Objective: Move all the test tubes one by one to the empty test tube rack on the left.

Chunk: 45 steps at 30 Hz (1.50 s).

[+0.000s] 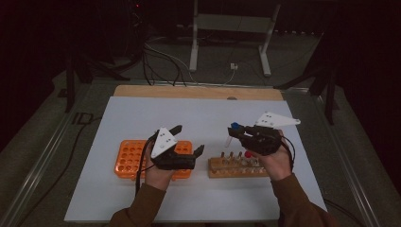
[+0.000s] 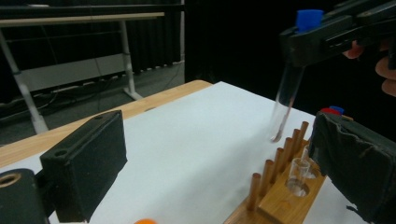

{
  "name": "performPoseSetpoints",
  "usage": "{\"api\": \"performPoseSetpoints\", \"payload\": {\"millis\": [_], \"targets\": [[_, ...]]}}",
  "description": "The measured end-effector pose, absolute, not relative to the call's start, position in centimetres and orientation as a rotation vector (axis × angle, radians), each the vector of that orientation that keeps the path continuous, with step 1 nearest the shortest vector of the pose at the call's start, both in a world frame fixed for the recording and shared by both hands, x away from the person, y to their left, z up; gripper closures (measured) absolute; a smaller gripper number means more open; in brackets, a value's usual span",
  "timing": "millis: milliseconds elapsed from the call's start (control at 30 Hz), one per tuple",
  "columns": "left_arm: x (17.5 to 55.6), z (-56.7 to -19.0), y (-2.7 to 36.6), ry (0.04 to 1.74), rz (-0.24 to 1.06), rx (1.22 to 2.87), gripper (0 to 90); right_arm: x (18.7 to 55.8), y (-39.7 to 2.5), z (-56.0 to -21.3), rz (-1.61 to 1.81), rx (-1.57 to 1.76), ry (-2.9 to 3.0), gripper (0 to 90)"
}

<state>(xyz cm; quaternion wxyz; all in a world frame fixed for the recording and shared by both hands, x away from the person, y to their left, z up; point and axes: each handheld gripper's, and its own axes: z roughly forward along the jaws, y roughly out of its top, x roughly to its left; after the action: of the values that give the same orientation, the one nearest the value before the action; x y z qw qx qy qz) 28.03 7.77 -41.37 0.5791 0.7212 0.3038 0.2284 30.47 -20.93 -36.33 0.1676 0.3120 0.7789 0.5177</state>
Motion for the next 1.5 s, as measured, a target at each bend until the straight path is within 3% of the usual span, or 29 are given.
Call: {"api": "performPoseSetpoints", "payload": {"millis": [200, 500, 533, 667, 867, 1133, 1267, 1467, 1500], "targets": [[28.3, -41.7, 6.1, 0.699, 0.464, 1.722, 8.9, 30.5, -19.7, -36.5, 1.502, 0.876, 2.242, 76.5], [28.6, -42.0, 4.1, 0.634, 0.393, 1.775, 23.3, 30.4, -18.1, -36.8, 1.537, 0.850, 2.292, 76.4], [28.6, -42.0, 3.9, 0.636, 0.399, 1.781, 31.4, 30.3, -17.8, -36.9, 1.540, 0.845, 2.301, 76.4], [28.8, -42.1, 3.5, 0.636, 0.380, 1.799, 48.1, 30.2, -17.5, -37.0, 1.544, 0.836, 2.315, 76.2], [28.8, -42.1, 3.4, 0.619, 0.358, 1.796, 66.6, 30.2, -17.3, -37.2, 1.537, 0.834, 2.327, 76.3], [28.9, -42.1, 3.6, 0.615, 0.341, 1.798, 76.5, 30.2, -17.2, -37.4, 1.536, 0.838, 2.333, 76.3], [28.8, -42.1, 3.6, 0.601, 0.352, 1.798, 77.5, 30.1, -17.3, -37.3, 1.545, 0.839, 2.331, 75.2], [29.0, -42.4, 4.7, 0.644, 0.375, 1.774, 77.6, 29.6, -18.8, -36.8, 1.592, 0.849, 2.208, 30.0], [29.0, -42.4, 4.9, 0.652, 0.377, 1.770, 77.6, 29.6, -18.8, -36.8, 1.592, 0.849, 2.208, 30.0]]}}
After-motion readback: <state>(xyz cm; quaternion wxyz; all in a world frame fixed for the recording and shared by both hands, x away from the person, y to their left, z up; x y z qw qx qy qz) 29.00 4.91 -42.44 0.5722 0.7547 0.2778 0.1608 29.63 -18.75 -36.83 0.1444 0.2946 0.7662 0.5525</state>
